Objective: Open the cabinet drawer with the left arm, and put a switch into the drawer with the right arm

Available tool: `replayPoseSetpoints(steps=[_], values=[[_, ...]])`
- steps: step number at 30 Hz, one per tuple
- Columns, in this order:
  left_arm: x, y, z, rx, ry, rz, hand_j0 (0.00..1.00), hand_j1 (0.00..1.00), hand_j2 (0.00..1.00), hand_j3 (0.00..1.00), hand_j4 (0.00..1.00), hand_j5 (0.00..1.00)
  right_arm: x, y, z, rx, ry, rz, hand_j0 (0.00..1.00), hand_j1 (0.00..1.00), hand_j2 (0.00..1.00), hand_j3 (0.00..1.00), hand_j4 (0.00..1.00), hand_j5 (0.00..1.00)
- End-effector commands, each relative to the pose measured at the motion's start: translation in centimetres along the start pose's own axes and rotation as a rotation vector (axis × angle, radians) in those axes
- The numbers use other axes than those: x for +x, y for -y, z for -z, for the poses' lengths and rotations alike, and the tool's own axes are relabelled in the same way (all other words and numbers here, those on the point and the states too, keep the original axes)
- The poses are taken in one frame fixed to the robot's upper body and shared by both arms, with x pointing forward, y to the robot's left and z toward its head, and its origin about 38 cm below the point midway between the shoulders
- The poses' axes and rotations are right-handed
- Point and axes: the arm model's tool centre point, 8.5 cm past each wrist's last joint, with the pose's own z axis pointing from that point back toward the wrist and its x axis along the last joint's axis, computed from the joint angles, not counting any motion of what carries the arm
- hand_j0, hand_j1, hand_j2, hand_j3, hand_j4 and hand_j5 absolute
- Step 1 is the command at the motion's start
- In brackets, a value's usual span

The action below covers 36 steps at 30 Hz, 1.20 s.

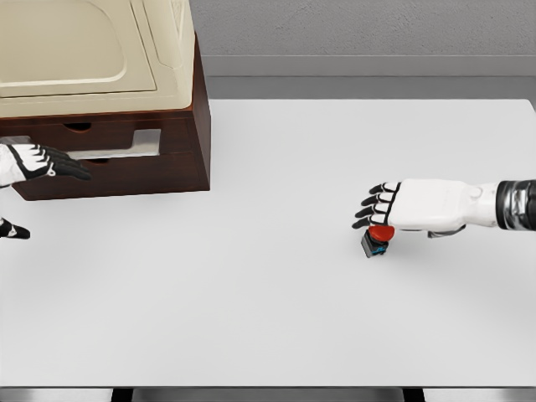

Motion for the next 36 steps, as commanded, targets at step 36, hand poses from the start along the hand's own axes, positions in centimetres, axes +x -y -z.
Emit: replayPoseSetpoints(steps=[36], values=[[-3.6, 2.3, 3.9, 0.100, -0.221, -0.366, 0.94, 0.94, 0.94, 0.94, 0.94, 0.94, 1.4, 0.2, 2.1, -0.006, 0.063, -0.006, 1.00, 1.00, 1.00, 1.00, 1.00, 1.00]])
